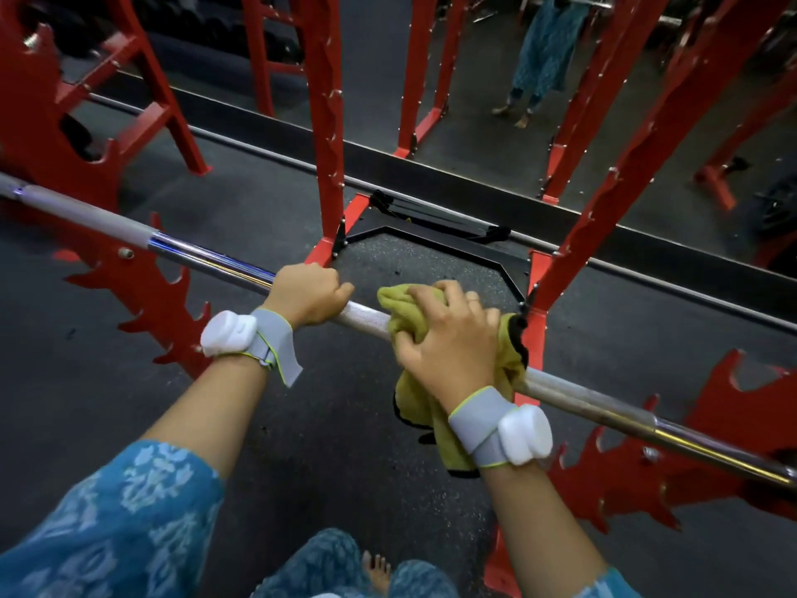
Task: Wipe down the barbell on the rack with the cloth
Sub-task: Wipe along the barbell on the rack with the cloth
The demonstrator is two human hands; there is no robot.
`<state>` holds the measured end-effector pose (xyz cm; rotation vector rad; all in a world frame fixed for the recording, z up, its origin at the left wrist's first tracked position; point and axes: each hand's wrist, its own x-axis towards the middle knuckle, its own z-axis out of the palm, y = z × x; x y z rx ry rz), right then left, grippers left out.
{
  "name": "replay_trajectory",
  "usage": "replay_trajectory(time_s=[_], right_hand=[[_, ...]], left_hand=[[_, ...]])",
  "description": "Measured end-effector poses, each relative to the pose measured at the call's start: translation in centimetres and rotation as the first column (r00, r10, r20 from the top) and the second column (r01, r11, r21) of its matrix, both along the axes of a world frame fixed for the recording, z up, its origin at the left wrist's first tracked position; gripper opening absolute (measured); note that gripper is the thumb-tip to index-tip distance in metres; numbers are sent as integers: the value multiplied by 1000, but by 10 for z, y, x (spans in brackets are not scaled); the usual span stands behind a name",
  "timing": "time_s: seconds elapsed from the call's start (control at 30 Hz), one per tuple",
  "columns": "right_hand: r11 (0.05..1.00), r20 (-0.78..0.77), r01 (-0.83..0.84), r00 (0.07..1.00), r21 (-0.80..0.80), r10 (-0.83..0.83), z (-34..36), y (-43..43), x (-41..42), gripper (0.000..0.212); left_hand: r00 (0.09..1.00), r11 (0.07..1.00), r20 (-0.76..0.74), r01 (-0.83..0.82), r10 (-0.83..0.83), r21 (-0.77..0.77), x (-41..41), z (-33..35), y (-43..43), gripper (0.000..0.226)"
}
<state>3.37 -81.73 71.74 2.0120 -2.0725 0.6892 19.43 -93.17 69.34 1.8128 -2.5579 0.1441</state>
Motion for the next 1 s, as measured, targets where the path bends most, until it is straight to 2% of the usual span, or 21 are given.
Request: replay_trajectory(time_s=[0.07,0.13,0.23,0.3,0.4,0.47,0.57,0.7,0.8,0.9,1.0], right_hand=[[997,-69,-77,995,-14,76,-2,3,15,39],[985,-125,-172,978,-33,166,-5,10,22,42],[971,-115,-233,968,-60,225,-7,18,16,46],[983,-103,-175,980,-63,168,-7,22,8,42],[997,-34,10,999,-71,-12,-4,20,-3,41],[993,41,101,994,-57,-99,-1,11,-1,41],[995,35,94,995,-35,-92,1,-2,16,42],[986,-131,-159,980,-43,152,-10,3,38,45],[959,-174,-280,948,-51,267,-19,17,30,50],[971,-168,-231,961,-58,219,-19,28,13,50],[997,-64,-50,997,-65,46,-10,20,8,45]], left_hand=[[998,997,-50,-37,34,-64,1,-1,5,50],[994,978,-106,15,-38,-209,2,-8,7,64],[962,928,-247,15,-114,-372,8,-14,11,54],[946,907,-295,-6,-130,-420,9,-23,10,52],[934,868,-319,-17,-164,-497,9,-31,10,50],[930,851,-322,-19,-177,-525,10,-33,9,48],[927,836,-316,-6,-201,-548,9,-34,8,49],[926,806,-304,-1,-222,-591,9,-32,7,49],[920,803,-317,-3,-232,-597,9,-31,7,48],[910,817,-342,-6,-235,-577,9,-32,8,49],[908,814,-346,-8,-237,-580,9,-33,8,49]])
